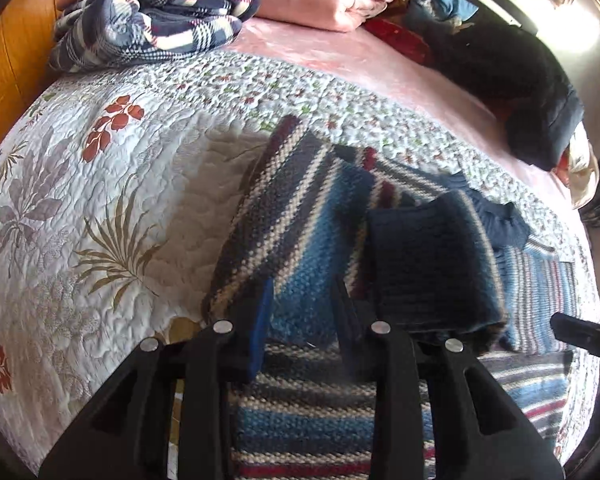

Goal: Fold small clothes
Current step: 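Fold the held sleeve across the sweater body over the first sleeve, then open the left tool and withdraw it from the folded sleeve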

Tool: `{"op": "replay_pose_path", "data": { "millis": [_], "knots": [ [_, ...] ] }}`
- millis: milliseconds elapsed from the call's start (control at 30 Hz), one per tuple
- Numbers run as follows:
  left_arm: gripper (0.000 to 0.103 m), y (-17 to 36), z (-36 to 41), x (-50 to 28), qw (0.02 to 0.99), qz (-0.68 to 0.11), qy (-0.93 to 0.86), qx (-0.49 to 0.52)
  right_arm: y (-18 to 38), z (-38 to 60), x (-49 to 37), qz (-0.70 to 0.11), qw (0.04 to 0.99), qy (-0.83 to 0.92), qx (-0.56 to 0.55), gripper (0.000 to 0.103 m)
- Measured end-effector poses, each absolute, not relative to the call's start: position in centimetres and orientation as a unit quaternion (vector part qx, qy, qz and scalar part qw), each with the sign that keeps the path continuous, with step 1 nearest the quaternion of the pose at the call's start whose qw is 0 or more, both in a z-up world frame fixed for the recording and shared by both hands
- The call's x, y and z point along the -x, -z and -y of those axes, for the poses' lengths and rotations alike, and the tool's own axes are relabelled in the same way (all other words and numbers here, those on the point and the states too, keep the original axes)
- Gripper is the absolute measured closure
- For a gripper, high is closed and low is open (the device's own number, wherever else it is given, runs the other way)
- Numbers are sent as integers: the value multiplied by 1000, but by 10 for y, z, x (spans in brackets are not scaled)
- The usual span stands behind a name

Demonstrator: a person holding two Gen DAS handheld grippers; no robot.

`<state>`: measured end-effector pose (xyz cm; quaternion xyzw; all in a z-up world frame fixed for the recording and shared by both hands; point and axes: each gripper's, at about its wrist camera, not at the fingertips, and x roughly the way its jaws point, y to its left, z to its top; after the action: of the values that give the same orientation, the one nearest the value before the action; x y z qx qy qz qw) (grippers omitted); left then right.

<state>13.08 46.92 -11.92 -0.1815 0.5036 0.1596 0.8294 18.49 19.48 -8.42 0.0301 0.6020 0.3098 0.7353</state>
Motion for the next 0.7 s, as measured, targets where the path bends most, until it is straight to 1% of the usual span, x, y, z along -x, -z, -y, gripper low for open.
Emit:
{"op": "replay_pose_path", "data": {
  "millis": [100,300,333,367,400,433,500,633,700],
  "knots": [
    [74,136,-469,-142,821,-525,-156,162,90,-226,-186,-606,730,-315,-11,48],
    [74,141,-473,-138,824,-518,-148,173,117,-261,-192,-629,716,-303,-3,49],
    [74,141,-476,-137,824,-517,-146,178,122,-263,-192,-633,712,-304,-2,63],
    [74,140,-477,-136,824,-516,-143,184,127,-266,-192,-637,706,-309,-4,75],
    [74,139,-478,-134,824,-515,-140,191,130,-267,-191,-637,707,-308,-1,78],
    [74,139,-477,-133,823,-514,-137,198,129,-267,-190,-632,711,-310,2,81],
    [74,132,-477,-133,824,-506,-133,218,120,-262,-187,-620,716,-320,3,83],
    [74,105,-474,-125,847,-458,-115,243,85,-235,-189,-585,739,-334,-26,84],
    [74,98,-468,-125,854,-447,-107,244,69,-219,-193,-569,751,-332,-35,84]
  ]
}}
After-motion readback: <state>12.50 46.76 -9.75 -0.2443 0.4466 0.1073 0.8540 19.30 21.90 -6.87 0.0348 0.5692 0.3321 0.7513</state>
